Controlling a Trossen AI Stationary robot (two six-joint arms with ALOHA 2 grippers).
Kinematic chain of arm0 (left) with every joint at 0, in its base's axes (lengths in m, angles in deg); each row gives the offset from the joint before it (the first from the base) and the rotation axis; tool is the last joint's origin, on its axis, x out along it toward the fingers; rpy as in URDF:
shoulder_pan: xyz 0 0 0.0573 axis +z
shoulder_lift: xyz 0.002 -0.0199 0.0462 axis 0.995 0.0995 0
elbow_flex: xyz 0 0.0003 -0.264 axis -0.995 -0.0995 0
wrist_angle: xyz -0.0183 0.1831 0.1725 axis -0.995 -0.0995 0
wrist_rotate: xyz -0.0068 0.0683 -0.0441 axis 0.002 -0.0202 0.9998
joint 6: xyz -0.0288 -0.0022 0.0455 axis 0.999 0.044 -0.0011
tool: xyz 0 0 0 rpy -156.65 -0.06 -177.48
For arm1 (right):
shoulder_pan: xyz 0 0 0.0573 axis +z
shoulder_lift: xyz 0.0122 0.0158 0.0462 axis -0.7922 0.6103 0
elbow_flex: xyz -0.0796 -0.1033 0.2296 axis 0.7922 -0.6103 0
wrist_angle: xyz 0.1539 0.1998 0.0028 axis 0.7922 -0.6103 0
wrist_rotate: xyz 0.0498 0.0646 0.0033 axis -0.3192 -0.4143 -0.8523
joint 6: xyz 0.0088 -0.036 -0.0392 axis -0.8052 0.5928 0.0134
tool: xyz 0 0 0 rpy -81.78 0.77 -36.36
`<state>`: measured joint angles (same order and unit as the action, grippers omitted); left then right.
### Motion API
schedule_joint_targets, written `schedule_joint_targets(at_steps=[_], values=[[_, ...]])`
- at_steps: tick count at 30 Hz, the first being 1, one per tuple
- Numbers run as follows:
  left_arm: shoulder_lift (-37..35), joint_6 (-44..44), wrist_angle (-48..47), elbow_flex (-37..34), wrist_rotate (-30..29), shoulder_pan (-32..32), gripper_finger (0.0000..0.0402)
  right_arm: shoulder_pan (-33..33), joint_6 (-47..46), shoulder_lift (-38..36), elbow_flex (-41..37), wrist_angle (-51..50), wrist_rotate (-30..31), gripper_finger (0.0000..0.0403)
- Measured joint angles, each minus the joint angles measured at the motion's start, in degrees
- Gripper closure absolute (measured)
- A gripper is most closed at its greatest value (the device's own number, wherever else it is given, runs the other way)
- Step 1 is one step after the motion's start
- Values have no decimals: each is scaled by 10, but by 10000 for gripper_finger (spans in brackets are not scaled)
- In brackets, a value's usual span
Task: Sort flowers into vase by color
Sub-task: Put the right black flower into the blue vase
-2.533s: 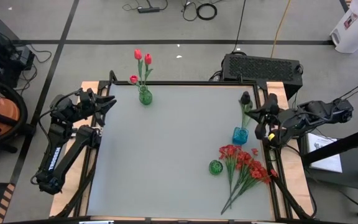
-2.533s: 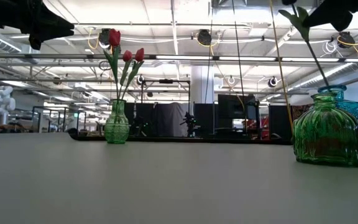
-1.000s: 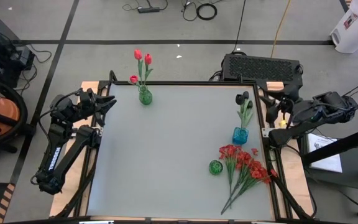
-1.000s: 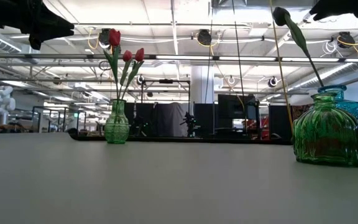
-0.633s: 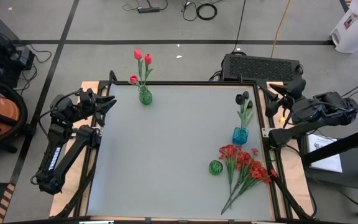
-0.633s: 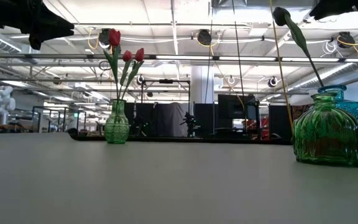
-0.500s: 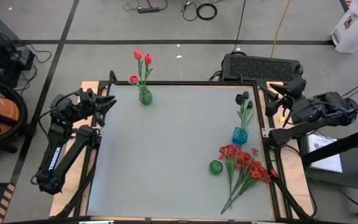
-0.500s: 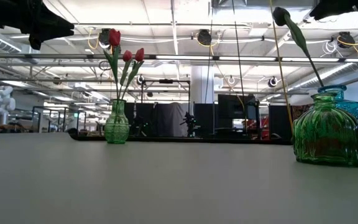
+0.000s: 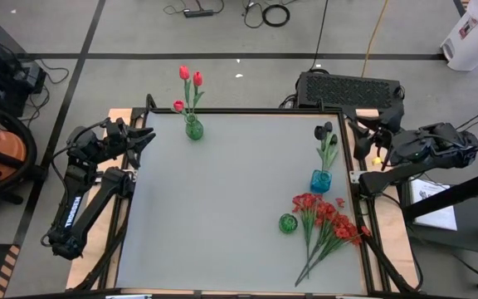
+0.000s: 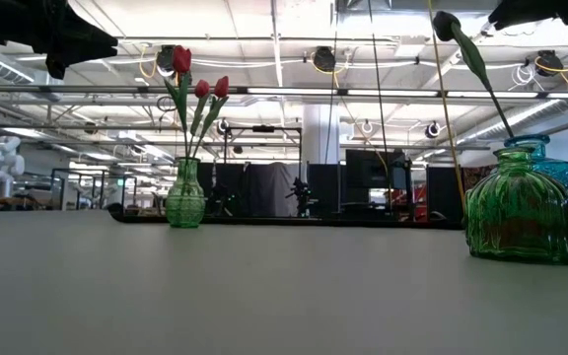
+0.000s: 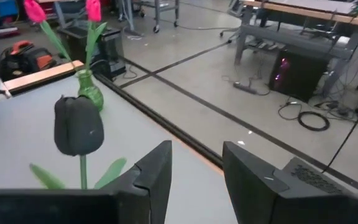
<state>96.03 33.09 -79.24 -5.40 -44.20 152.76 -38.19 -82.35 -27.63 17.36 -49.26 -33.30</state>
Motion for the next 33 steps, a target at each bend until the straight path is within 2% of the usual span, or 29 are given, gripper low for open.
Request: schedule_joint_targets(at_steps=[9, 14, 22, 27, 33], values=[[0, 0, 0, 0, 0, 0, 283, 0, 0, 1, 0, -3, -3, 269], [0, 0, 0, 0, 0, 0, 283, -26, 3, 1, 0, -6, -45, 269], [0, 0, 0, 0, 0, 0, 283, -189, 6, 1, 0, -21, -133, 269], [0, 0, 0, 0, 0, 0, 283, -296, 68, 1, 0, -13, -192, 269], [0, 0, 0, 0, 0, 0, 283, -431, 150, 1, 0, 37, -316, 269]])
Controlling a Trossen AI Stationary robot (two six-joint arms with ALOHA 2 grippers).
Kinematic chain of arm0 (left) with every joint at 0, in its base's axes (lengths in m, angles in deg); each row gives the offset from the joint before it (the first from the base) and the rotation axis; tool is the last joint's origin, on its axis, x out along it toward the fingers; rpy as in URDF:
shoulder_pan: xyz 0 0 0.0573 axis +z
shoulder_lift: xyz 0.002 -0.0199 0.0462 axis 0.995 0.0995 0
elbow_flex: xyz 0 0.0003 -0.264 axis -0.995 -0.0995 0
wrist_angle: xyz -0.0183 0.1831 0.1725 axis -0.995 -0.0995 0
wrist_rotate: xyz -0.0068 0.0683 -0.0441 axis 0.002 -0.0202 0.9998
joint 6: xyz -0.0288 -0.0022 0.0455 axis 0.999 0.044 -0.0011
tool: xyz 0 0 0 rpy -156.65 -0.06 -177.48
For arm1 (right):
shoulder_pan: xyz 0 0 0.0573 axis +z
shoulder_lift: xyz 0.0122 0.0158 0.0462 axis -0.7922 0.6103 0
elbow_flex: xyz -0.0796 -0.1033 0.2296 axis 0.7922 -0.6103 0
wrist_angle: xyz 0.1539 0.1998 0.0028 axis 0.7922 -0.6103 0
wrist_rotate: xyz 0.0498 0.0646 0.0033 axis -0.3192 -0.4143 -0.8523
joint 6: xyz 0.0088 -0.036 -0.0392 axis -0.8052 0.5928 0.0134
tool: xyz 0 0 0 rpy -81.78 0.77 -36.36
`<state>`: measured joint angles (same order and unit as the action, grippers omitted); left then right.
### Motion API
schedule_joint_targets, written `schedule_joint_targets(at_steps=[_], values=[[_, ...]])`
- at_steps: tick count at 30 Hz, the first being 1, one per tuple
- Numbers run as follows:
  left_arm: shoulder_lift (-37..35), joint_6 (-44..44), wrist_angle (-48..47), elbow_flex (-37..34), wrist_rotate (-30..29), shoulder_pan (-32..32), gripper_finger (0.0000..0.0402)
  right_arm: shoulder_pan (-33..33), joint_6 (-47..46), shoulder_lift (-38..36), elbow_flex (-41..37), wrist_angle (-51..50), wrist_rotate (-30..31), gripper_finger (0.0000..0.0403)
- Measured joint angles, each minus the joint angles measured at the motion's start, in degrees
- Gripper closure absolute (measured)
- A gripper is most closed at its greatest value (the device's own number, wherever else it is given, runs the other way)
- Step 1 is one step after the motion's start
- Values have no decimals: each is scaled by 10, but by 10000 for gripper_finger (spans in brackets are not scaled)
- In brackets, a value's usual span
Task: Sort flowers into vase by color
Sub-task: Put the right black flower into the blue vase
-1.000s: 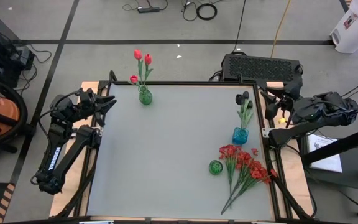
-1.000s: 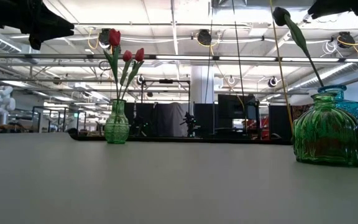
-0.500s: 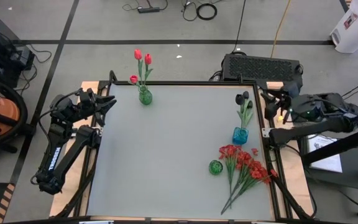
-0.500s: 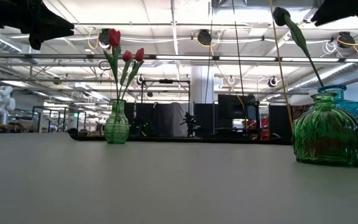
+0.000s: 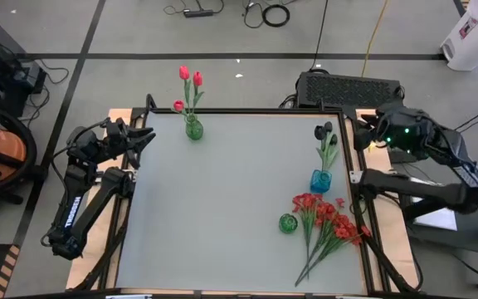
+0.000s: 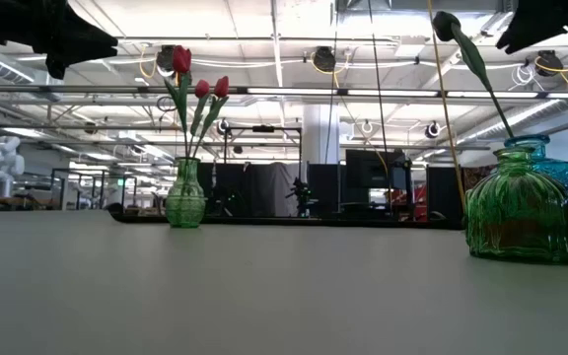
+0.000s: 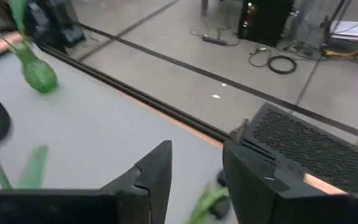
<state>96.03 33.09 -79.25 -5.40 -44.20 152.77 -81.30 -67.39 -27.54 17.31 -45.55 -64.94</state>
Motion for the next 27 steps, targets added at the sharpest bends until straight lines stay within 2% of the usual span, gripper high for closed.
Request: schedule_joint_targets(at_steps=[7, 16, 21, 27], values=[[0, 0, 0, 0, 0, 0, 283, -173, 33, 0, 0, 73, -179, 269], [0, 0, 0, 0, 0, 0, 283, -347, 65, 10, 0, 79, -279, 269], [0, 0, 0, 0, 0, 0, 283, -392, 74, 33, 0, 55, -386, 268], [0, 0, 0, 0, 0, 0, 283, -385, 73, 80, 0, 14, -399, 268]])
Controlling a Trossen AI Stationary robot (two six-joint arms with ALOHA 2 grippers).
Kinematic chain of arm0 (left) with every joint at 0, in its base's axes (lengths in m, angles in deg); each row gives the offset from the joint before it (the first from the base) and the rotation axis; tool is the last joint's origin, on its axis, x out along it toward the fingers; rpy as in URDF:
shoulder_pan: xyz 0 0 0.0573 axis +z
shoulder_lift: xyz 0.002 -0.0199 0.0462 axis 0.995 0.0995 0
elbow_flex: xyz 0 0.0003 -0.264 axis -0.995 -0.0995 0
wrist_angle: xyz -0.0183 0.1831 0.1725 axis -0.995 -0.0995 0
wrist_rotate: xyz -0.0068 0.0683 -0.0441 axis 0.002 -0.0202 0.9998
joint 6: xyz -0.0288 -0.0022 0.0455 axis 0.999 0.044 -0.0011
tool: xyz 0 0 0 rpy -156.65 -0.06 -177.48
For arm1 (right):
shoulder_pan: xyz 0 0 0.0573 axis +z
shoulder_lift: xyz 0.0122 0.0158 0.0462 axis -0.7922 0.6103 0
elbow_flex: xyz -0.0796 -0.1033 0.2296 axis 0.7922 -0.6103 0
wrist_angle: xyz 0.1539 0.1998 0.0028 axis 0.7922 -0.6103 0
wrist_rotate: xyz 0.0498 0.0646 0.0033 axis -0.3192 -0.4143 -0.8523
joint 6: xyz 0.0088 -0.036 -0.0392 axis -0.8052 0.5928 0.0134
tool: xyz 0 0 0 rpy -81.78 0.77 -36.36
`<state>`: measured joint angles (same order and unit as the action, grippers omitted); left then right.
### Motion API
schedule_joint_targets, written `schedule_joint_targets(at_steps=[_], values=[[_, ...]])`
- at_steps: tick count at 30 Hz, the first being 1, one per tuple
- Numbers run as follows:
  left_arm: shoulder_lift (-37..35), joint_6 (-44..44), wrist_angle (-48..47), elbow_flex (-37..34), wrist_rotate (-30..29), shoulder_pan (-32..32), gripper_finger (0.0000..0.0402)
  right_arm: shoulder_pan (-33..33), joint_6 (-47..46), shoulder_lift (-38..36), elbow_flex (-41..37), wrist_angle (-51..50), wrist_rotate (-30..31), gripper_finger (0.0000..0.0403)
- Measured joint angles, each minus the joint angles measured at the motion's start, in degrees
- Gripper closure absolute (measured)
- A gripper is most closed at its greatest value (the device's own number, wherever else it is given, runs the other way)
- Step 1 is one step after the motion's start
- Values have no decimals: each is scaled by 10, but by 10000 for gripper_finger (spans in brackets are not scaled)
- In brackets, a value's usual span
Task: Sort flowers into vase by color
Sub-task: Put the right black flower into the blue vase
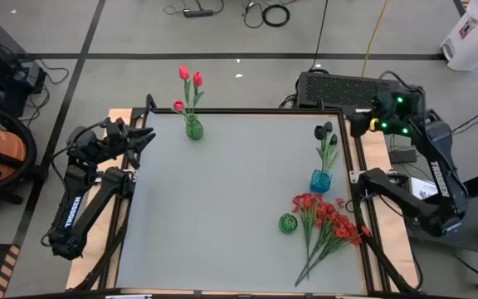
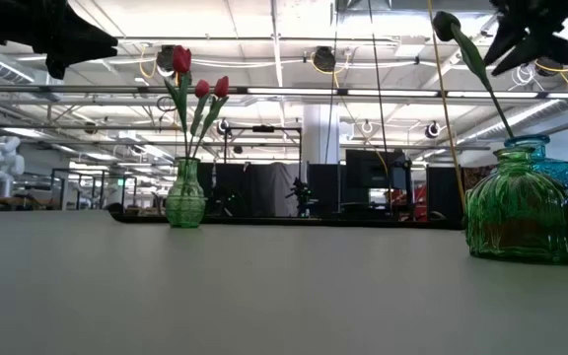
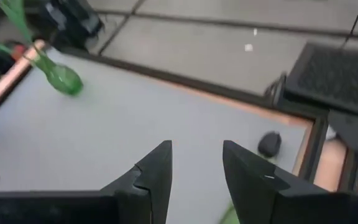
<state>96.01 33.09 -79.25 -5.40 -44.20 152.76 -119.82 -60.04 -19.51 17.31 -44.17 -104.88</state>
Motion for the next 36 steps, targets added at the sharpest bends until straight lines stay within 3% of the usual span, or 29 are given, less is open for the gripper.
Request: schedule_joint_targets(at_steps=[10, 23, 36], values=[[0, 0, 0, 0, 0, 0, 283, 0, -26, 53, 0, -103, 96, 268], [0, 0, 0, 0, 0, 0, 283, 0, -184, 72, 0, -148, 100, 268], [0, 0, 0, 0, 0, 0, 283, 0, -226, 73, -81, -132, 101, 268]])
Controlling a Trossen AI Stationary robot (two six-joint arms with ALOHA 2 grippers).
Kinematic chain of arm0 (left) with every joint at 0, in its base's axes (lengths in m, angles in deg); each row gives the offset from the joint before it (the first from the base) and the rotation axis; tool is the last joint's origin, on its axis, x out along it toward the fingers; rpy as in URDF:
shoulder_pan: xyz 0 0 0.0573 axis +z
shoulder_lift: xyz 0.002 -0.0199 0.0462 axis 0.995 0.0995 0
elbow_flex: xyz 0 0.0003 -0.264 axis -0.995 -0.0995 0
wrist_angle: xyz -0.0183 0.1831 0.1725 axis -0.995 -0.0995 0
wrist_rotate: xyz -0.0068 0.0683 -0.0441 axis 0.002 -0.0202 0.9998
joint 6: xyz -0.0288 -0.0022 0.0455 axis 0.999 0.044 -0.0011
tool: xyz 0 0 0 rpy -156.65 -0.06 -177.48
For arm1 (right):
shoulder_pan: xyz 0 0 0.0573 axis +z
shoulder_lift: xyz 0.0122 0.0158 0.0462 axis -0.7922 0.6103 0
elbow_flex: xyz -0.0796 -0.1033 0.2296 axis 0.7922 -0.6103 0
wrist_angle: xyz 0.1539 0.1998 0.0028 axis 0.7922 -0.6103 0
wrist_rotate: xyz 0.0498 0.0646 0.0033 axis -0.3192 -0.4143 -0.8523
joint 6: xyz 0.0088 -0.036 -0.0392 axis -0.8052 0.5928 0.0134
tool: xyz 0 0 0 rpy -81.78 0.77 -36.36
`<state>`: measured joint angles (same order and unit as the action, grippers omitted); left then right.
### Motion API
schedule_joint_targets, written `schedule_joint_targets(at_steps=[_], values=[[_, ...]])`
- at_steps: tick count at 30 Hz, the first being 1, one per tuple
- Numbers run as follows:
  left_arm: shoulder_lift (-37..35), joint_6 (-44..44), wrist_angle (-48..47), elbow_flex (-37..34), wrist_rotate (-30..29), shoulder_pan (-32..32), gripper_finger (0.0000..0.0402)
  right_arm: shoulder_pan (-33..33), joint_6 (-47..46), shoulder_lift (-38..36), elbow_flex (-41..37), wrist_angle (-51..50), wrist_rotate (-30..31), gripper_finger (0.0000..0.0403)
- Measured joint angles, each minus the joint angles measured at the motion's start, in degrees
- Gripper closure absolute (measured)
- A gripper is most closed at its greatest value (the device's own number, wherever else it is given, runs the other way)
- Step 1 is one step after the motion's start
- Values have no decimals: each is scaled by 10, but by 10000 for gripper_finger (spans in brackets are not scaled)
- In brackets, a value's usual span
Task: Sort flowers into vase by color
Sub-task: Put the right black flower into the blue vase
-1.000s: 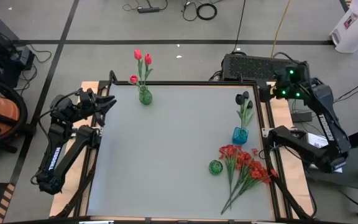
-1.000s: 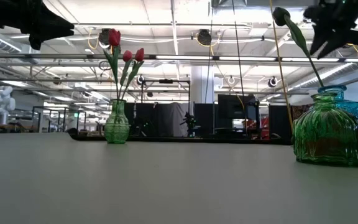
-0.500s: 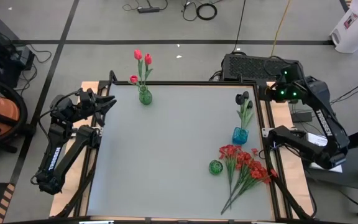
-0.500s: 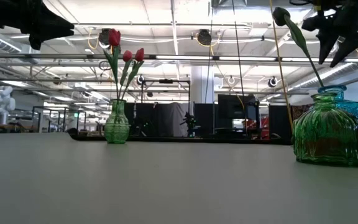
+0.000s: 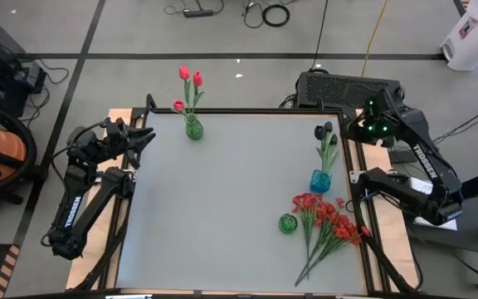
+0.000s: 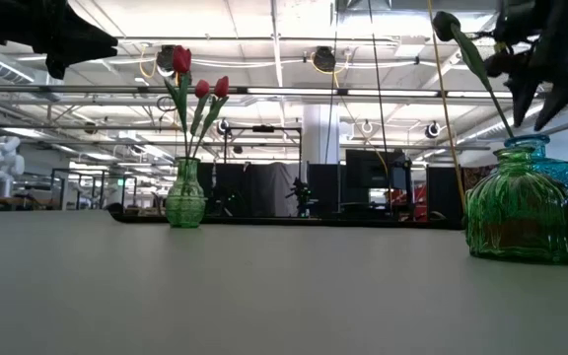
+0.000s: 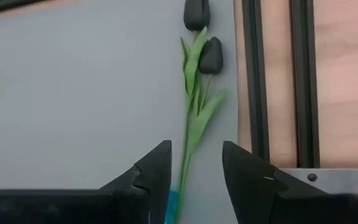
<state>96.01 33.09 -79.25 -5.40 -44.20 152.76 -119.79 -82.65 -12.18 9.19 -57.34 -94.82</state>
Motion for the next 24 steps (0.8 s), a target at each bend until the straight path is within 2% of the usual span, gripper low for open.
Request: schedule_joint_targets(at_steps=[14, 24], values=[[0, 0, 0, 0, 0, 0, 283, 0, -65, 0, -142, 146, 3, 268], [0, 0, 0, 0, 0, 0, 283, 0, -94, 0, -178, 198, 8, 268]])
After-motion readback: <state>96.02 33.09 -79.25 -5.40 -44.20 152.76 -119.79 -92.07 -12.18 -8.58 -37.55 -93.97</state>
